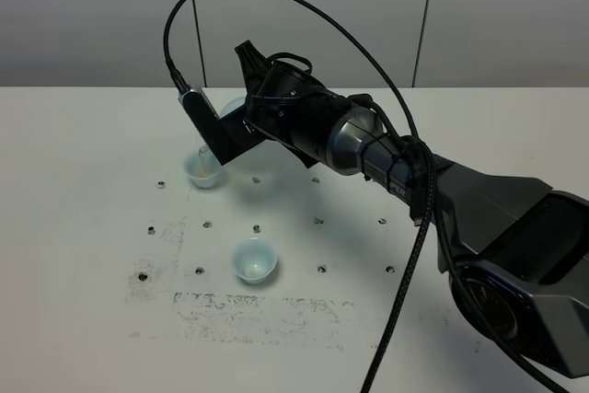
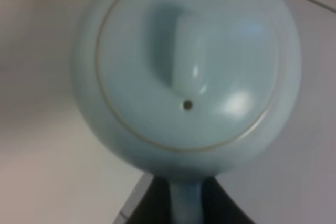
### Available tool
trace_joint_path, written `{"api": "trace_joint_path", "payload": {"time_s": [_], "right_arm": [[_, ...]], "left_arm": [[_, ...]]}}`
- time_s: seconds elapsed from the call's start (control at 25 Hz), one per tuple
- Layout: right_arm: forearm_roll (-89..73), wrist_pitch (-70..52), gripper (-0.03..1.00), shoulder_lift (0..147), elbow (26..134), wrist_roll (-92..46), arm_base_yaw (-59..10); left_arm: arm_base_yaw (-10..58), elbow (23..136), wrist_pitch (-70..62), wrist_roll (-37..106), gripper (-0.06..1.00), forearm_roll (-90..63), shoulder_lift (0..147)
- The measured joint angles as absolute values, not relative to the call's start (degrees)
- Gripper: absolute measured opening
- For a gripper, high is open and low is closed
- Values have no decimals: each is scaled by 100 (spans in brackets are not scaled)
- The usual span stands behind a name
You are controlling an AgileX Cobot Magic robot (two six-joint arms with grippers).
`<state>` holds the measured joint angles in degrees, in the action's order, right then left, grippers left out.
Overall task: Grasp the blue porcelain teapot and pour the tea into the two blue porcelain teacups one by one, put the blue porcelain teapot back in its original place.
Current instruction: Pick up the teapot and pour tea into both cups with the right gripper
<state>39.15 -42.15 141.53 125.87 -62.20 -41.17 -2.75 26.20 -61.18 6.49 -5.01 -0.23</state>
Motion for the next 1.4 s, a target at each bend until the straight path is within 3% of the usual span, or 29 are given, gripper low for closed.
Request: {"api": "trace_joint_path", "payload": {"time_s": [1.4], "right_arm": [[4772, -4121, 6, 14186, 12587, -6517, -4213]], "left_arm": [[-275, 2620, -6113, 649, 34, -445, -23]]}}
